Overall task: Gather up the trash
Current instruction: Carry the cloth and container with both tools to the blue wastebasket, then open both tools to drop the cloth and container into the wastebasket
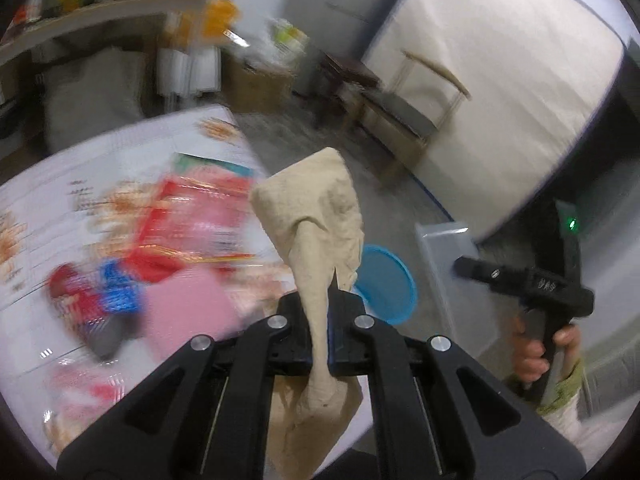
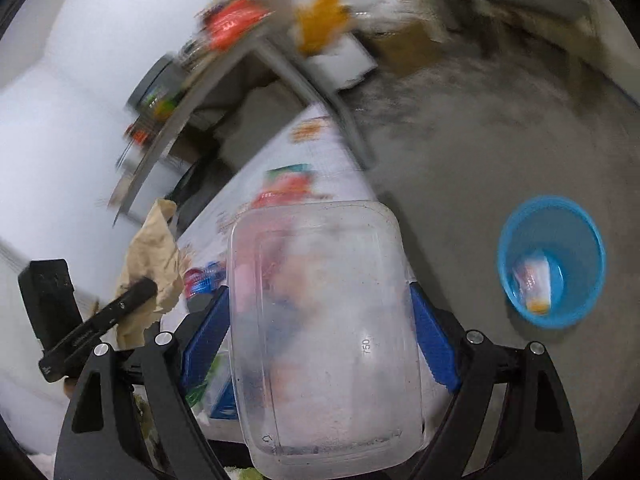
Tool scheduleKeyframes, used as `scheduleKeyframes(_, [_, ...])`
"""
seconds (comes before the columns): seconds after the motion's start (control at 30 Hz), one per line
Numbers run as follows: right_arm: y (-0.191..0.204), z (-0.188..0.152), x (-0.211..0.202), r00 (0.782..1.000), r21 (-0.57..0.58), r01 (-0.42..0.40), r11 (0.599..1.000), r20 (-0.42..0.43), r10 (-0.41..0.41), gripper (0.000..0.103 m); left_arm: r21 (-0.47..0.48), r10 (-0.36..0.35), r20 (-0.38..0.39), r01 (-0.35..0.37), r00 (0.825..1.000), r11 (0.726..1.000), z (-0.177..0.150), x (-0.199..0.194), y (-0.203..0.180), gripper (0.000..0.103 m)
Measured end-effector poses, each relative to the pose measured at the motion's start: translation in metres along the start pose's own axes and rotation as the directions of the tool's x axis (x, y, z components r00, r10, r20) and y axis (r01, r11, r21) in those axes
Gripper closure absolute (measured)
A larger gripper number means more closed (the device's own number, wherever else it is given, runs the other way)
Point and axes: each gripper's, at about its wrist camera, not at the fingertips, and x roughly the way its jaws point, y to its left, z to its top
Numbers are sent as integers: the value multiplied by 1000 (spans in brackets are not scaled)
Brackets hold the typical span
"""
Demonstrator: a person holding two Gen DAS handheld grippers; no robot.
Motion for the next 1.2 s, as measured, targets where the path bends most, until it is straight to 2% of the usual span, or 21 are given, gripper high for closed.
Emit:
scheduleKeyframes(0.13, [-63,-14,-18,997,166,23,986,65,-35,20,64,-46,-138,55,989,996,20,68,-58,100])
scheduleKeyframes(0.27, [-127,-23,-35,989,335,37,942,125,-84,20,161,-22,-215,58,976,985,24,122,-107,100])
scheduleKeyframes(0.37, [-161,-23,-39,980,410,58,910,150,-130,19,215,14,-273,46,962,975,20,170,-139,100])
scheduleKeyframes(0.57, [-231,-22,-23,972,570,62,819,153,-180,19,229,44,-356,42,934,972,14,248,-167,100])
scheduleKeyframes(0.63, [-253,-17,-11,970,611,55,790,154,-187,19,218,33,-375,53,926,975,13,268,-172,100])
scheduleKeyframes(0.73, [-272,-6,3,971,644,21,764,169,-169,19,175,13,-411,65,911,982,14,295,-176,100])
scheduleKeyframes(0.8, [-290,9,15,968,664,-9,747,192,-159,18,146,-8,-420,77,908,986,17,308,-177,100])
scheduleKeyframes(0.83, [-296,13,17,965,676,-20,737,205,-162,15,133,-23,-421,87,907,987,20,317,-180,95])
scheduleKeyframes(0.87, [-305,19,22,965,678,-27,734,211,-159,9,120,-33,-423,93,905,988,23,326,-181,82])
scheduleKeyframes(0.9, [-316,26,33,967,692,-27,722,200,-155,9,108,-32,-421,85,906,990,23,329,-181,73])
scheduleKeyframes(0.93, [-327,31,45,971,707,-28,707,188,-149,9,83,-33,-413,74,910,994,25,335,-180,57])
scheduleKeyframes(0.97, [-333,32,50,973,713,-29,700,180,-144,9,66,-39,-403,71,915,995,26,338,-180,51])
scheduleKeyframes(1.1, [-358,23,76,979,761,9,649,126,-161,9,52,-49,-405,76,913,996,24,338,-184,47])
scheduleKeyframes(1.2, [-359,10,76,979,757,-3,653,135,-153,9,83,-54,-401,96,914,992,23,326,-187,45])
